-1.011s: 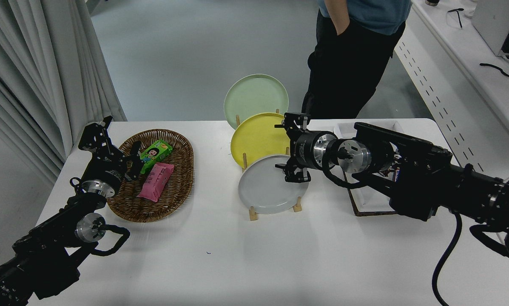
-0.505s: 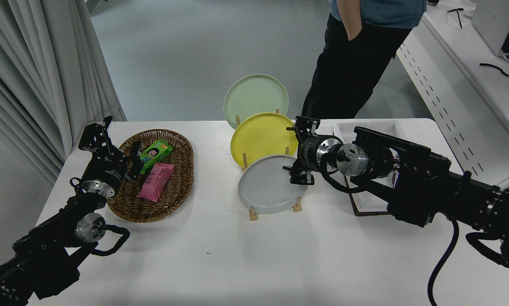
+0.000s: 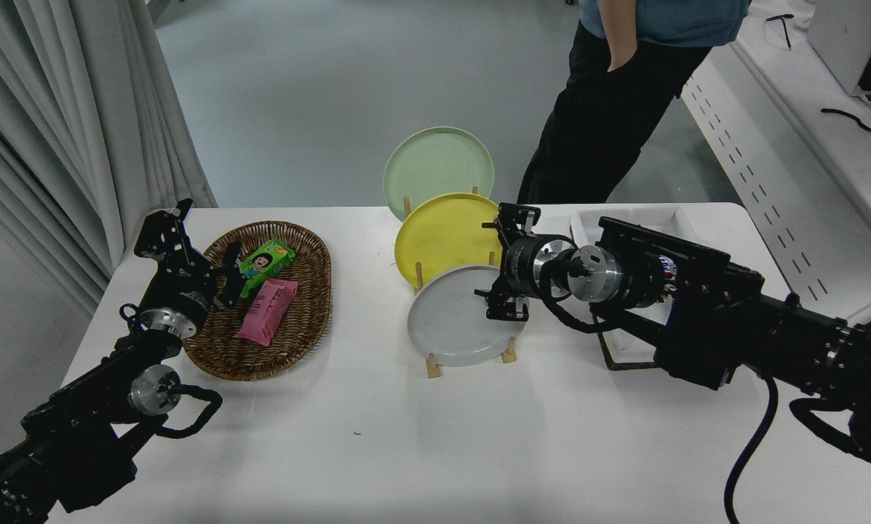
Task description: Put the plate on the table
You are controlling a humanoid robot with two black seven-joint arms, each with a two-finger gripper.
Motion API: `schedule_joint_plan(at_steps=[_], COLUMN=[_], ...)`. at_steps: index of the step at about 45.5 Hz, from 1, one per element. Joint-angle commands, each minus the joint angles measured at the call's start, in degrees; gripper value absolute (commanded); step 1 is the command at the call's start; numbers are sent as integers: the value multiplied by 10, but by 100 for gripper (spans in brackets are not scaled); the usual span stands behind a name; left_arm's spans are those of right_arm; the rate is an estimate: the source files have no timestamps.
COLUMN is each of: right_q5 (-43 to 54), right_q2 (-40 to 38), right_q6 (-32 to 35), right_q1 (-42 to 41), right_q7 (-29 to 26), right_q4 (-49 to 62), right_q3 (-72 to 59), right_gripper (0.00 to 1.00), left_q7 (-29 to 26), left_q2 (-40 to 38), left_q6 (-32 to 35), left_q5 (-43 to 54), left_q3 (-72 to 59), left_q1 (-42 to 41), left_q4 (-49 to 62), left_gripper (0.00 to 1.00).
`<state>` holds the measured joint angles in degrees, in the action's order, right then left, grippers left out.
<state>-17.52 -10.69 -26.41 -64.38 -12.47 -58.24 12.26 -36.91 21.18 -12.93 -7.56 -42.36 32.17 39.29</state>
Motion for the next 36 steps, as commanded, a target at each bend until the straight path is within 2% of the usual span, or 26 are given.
schedule_joint_plan(at_steps=[1,4,7,18,23,33,36], right_q5=[2,1,0,-4,-5,-21,-27], right_q2=[1,1,1,0,0,0,0], right_q6=[-1,-1,-1,-1,-1,0,0], right_q1=[-3,-4,-5,-7,-7,-14,-14], right_q7=[0,0,-1,-2,-2,-11,-22], right_q4=[1,1,1,1,0,-1,-3], right_q3=[4,2,2,3,3,0,0], right_gripper=[99,98,91,86,76,72,67], left_q7=[0,0,0,0,0,0,0], left_q2=[0,0,0,0,0,0,0], left_q6=[-1,0,0,0,0,-1,0], left_q5=[0,0,0,0,0,0,0], left_q3=[0,0,0,0,0,0,0], left_q1=[0,0,0,0,0,0,0], left_q4=[0,0,0,0,0,0,0], left_gripper=[100,100,100,100,100,100,100])
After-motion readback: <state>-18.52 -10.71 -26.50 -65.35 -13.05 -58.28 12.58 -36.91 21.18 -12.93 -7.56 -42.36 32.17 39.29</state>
